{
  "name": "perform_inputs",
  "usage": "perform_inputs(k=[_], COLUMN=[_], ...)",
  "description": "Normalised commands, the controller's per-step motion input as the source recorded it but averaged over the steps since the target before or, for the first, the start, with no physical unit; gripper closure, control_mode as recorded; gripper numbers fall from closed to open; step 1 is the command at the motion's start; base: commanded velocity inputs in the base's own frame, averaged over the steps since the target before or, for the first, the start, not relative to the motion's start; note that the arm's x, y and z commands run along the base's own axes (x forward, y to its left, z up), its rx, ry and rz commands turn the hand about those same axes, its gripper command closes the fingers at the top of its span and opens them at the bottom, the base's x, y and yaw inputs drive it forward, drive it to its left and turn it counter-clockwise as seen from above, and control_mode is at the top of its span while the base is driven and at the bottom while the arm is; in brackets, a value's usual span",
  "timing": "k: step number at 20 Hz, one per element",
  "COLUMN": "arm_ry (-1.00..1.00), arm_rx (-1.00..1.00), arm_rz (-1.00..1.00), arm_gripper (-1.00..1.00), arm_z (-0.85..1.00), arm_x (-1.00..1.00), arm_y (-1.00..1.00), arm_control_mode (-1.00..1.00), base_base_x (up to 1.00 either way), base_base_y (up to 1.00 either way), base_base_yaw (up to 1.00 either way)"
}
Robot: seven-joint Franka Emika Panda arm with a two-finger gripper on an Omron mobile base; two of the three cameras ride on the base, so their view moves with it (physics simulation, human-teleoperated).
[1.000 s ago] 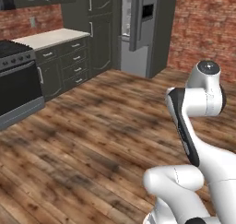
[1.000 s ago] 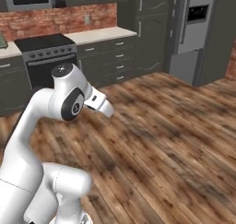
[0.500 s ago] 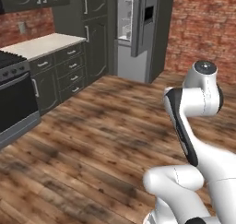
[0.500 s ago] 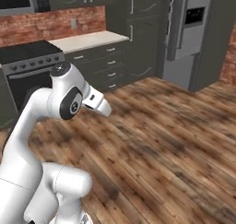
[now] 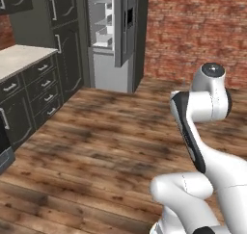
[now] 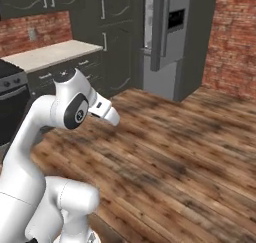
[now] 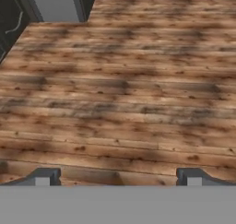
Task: Take the cheese, chicken drumstick, and bell pepper from the fridge and place them on the plate on the dining counter to create an appetizer plate.
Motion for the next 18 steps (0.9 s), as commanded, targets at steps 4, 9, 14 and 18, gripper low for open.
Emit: perform_inputs(k=[4,9,14,18], arm_ry=[0.0,0.0,0.0,0.0], arm_rx=[0.0,0.0,0.0,0.0], arm_rz=[0.0,0.0,0.0,0.0], arm_gripper=[-1.0,-1.0,-1.0,-1.0], arm_z=[0.0,0.0,0.0,0.0], arm_x=[0.0,0.0,0.0,0.0], arm_y=[0.0,0.0,0.0,0.0], arm_control_mode=[1.0,1.0,1.0,1.0], base_base_x=[1.0,1.0,1.0,1.0], base_base_y=[1.0,0.82,0.49,0.12], base_base_yaw=[-0.3,-0.11,0.0,0.02])
